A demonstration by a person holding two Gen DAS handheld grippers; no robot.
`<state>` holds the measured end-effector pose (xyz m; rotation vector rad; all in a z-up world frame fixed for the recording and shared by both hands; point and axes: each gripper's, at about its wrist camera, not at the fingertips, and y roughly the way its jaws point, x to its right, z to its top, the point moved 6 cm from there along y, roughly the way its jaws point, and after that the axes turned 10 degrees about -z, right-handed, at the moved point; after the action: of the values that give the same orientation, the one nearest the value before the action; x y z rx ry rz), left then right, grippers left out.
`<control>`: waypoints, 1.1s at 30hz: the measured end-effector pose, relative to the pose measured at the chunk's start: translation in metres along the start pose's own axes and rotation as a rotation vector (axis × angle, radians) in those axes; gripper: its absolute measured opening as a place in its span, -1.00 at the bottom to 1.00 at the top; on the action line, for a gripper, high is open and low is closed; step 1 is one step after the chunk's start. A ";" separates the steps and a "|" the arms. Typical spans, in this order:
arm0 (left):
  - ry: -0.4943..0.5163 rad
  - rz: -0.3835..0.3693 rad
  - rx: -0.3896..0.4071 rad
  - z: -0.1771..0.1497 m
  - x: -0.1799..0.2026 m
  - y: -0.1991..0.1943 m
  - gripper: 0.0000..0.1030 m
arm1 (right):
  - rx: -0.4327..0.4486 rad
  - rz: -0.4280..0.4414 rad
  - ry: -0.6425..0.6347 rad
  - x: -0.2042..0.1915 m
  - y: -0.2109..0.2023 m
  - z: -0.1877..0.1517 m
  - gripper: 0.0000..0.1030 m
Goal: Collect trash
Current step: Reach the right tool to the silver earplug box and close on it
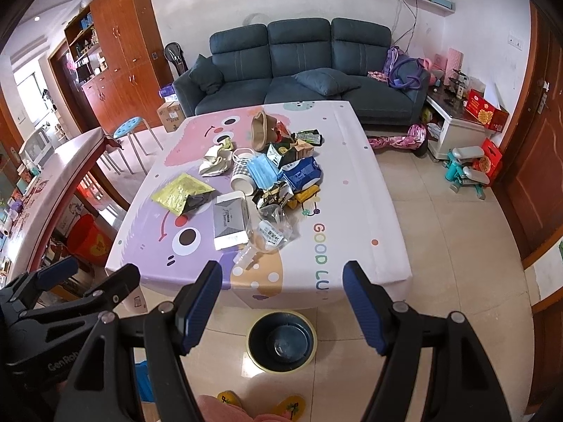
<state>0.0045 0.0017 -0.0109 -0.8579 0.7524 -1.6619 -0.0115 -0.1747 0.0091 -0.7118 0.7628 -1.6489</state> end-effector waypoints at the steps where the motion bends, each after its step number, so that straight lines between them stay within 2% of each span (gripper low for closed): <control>1: 0.002 -0.001 -0.006 -0.001 0.001 0.000 0.71 | 0.001 0.003 0.000 -0.001 -0.001 0.000 0.39; 10: 0.035 0.003 -0.024 0.006 -0.002 0.001 0.70 | 0.001 0.011 0.000 -0.004 0.002 0.004 0.39; 14: 0.022 -0.015 -0.054 0.019 -0.015 0.015 0.70 | -0.016 0.012 -0.013 -0.011 0.012 0.014 0.39; 20: -0.099 -0.034 -0.115 0.055 -0.068 0.055 0.70 | -0.045 -0.008 -0.028 -0.027 0.046 0.045 0.39; 28: -0.213 -0.039 -0.164 0.103 -0.141 0.115 0.70 | -0.128 0.066 -0.005 -0.060 0.099 0.085 0.39; 31: -0.211 -0.055 -0.193 0.114 -0.156 0.141 0.70 | -0.179 0.109 0.009 -0.075 0.123 0.091 0.39; 33: -0.148 -0.033 -0.217 0.121 -0.160 0.161 0.70 | -0.214 0.121 0.001 -0.085 0.140 0.090 0.39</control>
<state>0.2166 0.1134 -0.1047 -1.1386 0.8289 -1.5448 0.1576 -0.1239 -0.0523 -0.7985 0.9743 -1.4729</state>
